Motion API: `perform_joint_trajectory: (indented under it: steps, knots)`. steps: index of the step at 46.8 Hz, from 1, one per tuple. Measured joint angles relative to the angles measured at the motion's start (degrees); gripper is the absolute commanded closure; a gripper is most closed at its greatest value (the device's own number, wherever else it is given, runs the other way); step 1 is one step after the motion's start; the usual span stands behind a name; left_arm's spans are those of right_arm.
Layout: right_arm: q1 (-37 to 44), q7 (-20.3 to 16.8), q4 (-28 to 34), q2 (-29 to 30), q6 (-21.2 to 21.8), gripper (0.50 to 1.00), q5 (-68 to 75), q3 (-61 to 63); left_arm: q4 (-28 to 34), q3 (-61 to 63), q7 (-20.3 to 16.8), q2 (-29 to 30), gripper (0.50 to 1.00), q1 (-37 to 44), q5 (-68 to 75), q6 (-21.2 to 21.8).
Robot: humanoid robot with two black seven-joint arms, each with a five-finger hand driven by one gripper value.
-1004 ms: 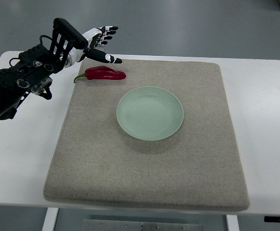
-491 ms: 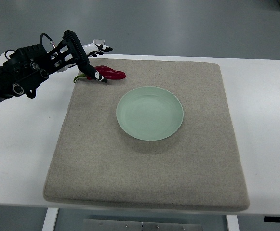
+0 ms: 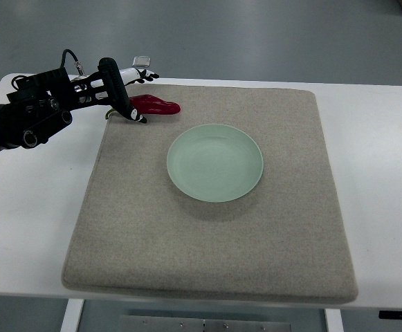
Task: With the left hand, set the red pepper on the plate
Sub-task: 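Lower the left hand onto the red pepper and close fingers around it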
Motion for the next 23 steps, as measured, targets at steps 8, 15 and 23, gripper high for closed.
perform_joint_trajectory:
  steps: [8,15,23]
  knots:
    - [0.0,0.0,0.0,0.0,0.0,0.572,0.0,0.0,-0.1,0.0,0.0,-0.4,0.557,0.2,0.0,-0.3]
    - [0.0,0.0,0.0,0.0,0.0,0.572,0.0,0.0,-0.2,0.0,0.0,-0.6,0.555,0.3,0.0,-1.0]
    - [0.0,0.0,0.0,0.0,0.0,0.572,0.0,0.0,-0.2,0.9,0.0,-0.8,0.557,0.3,0.0,-1.1]
